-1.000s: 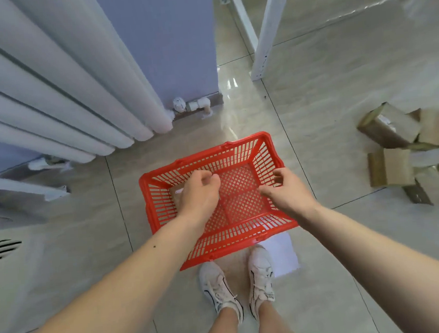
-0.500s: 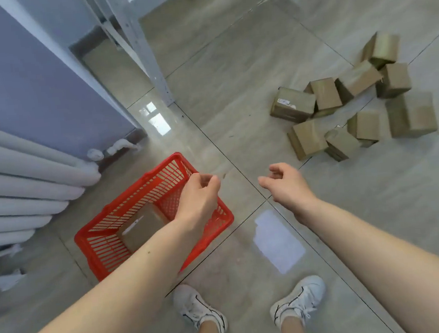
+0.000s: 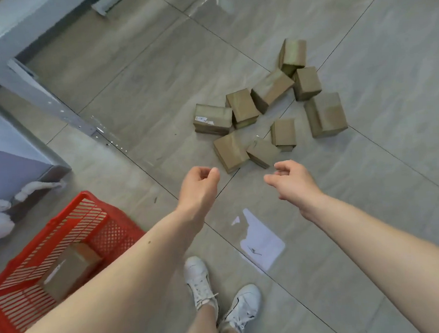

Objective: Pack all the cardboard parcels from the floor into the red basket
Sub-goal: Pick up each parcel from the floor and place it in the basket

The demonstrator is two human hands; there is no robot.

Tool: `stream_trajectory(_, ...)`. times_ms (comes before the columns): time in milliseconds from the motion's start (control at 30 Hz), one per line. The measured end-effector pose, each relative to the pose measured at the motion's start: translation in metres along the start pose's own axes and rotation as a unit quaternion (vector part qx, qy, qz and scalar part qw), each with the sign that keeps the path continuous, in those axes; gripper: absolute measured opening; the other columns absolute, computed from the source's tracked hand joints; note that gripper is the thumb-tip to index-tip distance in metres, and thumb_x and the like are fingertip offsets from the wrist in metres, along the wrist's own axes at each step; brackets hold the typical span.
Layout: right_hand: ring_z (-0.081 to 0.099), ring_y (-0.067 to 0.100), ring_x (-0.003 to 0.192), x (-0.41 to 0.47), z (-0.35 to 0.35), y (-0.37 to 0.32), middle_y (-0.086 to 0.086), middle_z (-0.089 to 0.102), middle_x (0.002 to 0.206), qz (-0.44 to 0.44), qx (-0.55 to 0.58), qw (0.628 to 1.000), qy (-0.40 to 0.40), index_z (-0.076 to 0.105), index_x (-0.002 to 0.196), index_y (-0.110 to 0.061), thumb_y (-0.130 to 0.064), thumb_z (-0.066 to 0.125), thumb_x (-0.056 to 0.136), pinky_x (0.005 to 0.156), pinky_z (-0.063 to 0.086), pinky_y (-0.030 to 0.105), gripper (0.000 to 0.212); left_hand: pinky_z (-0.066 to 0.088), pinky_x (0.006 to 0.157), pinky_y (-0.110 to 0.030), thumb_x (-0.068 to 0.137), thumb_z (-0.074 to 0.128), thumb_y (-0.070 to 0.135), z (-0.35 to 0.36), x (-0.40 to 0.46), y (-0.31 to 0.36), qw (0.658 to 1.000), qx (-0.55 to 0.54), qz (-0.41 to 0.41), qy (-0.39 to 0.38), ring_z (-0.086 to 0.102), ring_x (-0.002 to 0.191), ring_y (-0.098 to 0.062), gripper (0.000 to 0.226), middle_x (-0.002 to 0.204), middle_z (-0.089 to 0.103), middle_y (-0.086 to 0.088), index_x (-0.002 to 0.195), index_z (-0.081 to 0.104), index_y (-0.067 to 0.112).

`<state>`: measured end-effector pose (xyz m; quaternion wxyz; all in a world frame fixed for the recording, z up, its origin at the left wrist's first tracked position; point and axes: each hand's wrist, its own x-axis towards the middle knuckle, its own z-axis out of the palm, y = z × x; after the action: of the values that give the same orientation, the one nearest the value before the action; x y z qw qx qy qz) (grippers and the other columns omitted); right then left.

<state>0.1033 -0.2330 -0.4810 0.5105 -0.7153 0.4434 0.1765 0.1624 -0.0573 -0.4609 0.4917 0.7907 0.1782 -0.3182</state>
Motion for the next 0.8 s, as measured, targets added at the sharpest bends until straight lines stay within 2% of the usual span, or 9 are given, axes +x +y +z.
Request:
stream_trajectory(100, 0.058, 0.023, 0.117, 0.024, -0.034, -0.004, 0.0, 0.057, 0.112, 0.005, 0.013, 1.0, 0.007, 0.052, 0.134, -0.016, -0.026, 0.067, 0.084, 0.104, 0.047, 0.048, 0.053, 0.038, 0.062, -0.02, 0.095, 0.05, 0.031, 0.03, 0.012, 0.025, 1.0, 0.023, 0.009, -0.01, 0.049, 0.076, -0.003, 0.019, 0.087, 0.055, 0.011, 0.106, 0.057, 0.018)
stream_trajectory(300, 0.058, 0.023, 0.118, 0.077, -0.102, -0.029, 0.002, 0.058, 0.126, 0.016, 0.038, 0.999, 0.032, 0.052, 0.134, -0.019, -0.028, 0.067, 0.084, 0.103, 0.048, 0.048, 0.053, 0.036, 0.061, -0.02, 0.094, 0.049, 0.031, 0.082, 0.047, 0.096, 0.997, 0.071, 0.034, -0.027, 0.049, 0.076, 0.0, 0.024, 0.097, 0.059, 0.006, 0.11, 0.059, 0.017)
stream_trajectory(500, 0.058, 0.022, 0.12, 0.12, -0.172, -0.037, 0.003, 0.056, 0.132, 0.037, 0.095, 0.993, 0.053, 0.05, 0.136, -0.019, -0.028, 0.067, 0.082, 0.105, 0.046, 0.048, 0.057, 0.039, 0.064, -0.027, 0.093, 0.05, 0.032, 0.149, 0.071, 0.16, 0.991, 0.106, 0.05, -0.061, 0.048, 0.071, -0.009, 0.021, 0.081, 0.054, 0.008, 0.103, 0.06, 0.017)
stream_trajectory(567, 0.058, 0.021, 0.12, 0.134, -0.198, -0.036, 0.002, 0.056, 0.132, 0.044, 0.103, 0.992, 0.056, 0.05, 0.136, -0.02, -0.029, 0.067, 0.081, 0.105, 0.047, 0.048, 0.058, 0.039, 0.068, -0.029, 0.091, 0.049, 0.033, 0.176, 0.075, 0.174, 0.99, 0.116, 0.05, -0.069, 0.048, 0.072, -0.011, 0.022, 0.079, 0.053, 0.008, 0.101, 0.061, 0.017)
stream_trajectory(800, 0.058, 0.023, 0.119, 0.193, -0.292, -0.019, 0.003, 0.059, 0.127, 0.055, 0.082, 0.994, 0.057, 0.05, 0.136, -0.018, -0.028, 0.068, 0.079, 0.104, 0.048, 0.048, 0.06, 0.04, 0.067, -0.028, 0.09, 0.049, 0.035, 0.282, 0.092, 0.214, 0.99, 0.117, 0.041, -0.071, 0.048, 0.07, -0.013, 0.021, 0.082, 0.054, 0.005, 0.097, 0.061, 0.018)
